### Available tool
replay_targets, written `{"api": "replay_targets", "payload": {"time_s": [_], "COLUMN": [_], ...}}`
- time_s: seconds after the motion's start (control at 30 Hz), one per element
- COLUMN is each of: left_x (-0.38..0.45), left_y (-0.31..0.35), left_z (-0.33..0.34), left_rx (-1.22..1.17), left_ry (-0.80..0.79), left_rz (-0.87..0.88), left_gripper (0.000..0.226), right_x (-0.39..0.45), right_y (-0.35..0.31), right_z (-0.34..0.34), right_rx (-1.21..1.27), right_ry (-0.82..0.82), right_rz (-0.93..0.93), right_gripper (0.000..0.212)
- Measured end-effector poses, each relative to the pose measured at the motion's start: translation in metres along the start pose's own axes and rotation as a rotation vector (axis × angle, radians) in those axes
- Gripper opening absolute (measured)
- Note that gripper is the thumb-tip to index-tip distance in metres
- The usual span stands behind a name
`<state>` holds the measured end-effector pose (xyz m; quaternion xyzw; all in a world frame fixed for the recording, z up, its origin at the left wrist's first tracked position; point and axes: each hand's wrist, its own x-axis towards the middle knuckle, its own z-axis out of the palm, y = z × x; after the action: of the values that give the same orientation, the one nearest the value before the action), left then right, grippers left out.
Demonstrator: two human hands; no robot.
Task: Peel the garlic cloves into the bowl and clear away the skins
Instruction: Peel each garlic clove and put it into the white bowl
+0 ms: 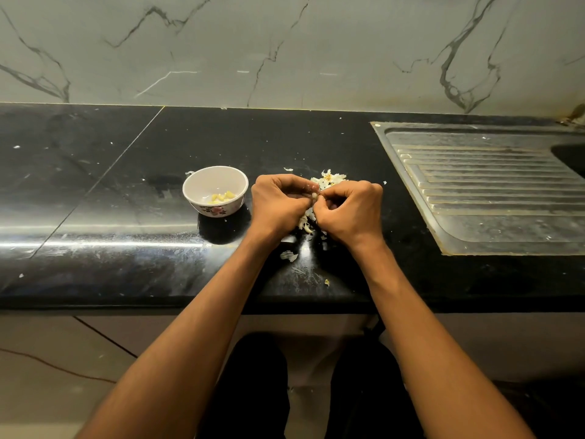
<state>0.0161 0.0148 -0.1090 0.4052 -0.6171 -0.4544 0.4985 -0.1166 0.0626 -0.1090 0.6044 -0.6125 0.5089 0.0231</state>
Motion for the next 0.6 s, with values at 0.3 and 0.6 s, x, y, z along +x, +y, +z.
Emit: {"api": "replay_targets", "payload": {"time_s": [0.3, 0.6], "left_x": [0.0009, 0.0017], "left_y": [0.0004, 0.0026], "left_z": [-0.0015, -0.0049], "left_rx": [-0.122, -0.238], "left_ry": [-0.042, -0.112], "left_rz": [0.016, 0.011], "left_gripper": [0.033, 0.023], "right_x": [0.0021, 0.0029], "right_y": [-0.0033, -0.0053], "right_z": [-0.0003, -0.0006], "right_rx": [0.091, 0.2], "right_ry": [0.035, 0.042], "right_rz": [0.14, 0.252], "right_gripper": [0.007, 0.003]}}
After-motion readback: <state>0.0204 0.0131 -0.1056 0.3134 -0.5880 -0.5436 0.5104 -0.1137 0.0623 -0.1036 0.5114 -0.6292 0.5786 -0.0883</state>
